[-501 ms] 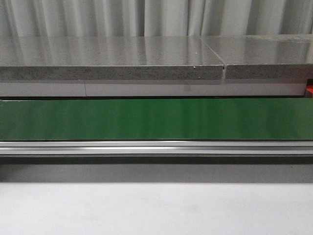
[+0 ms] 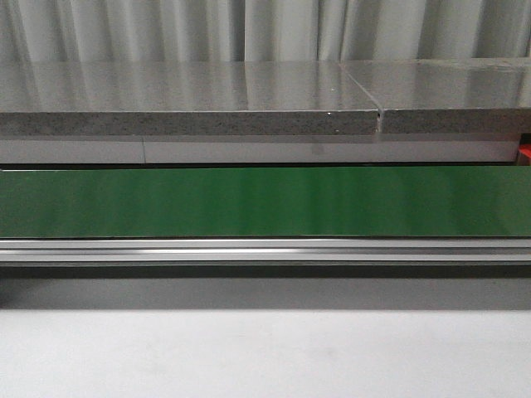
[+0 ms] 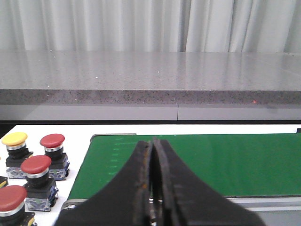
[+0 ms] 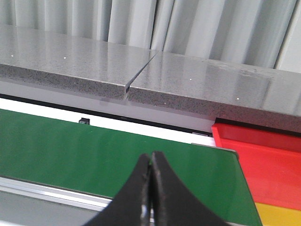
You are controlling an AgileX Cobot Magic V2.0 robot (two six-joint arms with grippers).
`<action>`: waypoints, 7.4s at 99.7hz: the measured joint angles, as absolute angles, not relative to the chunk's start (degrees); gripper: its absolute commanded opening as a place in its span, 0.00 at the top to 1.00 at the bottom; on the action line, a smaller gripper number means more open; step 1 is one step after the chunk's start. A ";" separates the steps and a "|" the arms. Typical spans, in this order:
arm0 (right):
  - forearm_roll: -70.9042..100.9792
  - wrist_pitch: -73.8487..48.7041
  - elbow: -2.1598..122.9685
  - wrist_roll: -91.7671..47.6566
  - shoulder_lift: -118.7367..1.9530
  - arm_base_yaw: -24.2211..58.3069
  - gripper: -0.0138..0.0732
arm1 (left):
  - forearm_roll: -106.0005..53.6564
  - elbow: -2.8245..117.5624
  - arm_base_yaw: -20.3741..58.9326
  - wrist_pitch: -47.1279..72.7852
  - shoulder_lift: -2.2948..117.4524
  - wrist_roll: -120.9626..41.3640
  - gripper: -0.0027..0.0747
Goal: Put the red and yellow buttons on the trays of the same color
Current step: 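Move the left gripper over the cluster of red and yellow buttons, then lower the left gripper and grasp a red button by its base, then carry the red button onto the green belt and open the left gripper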
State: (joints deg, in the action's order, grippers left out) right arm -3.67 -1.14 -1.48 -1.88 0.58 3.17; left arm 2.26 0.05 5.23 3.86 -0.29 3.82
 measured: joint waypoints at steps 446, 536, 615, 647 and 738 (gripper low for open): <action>-3.67 -1.14 -1.48 -1.88 0.58 3.17 0.92 | 16.05 45.07 -21.98 38.42 85.13 27.11 0.99; -3.67 -1.14 -1.48 -1.88 0.58 3.17 0.92 | -1.52 62.12 -6.49 47.38 73.48 6.70 0.99; -3.67 -1.14 -1.48 -1.88 0.58 3.17 0.92 | -2.99 65.62 -4.43 46.24 89.93 0.75 0.25; -3.67 -1.14 -1.48 -1.88 0.58 3.17 0.92 | -3.65 67.66 -2.56 45.06 90.06 0.52 0.13; -3.67 -1.14 -1.48 -1.88 0.58 3.17 0.92 | 0.92 62.45 -19.67 44.47 73.42 11.57 0.13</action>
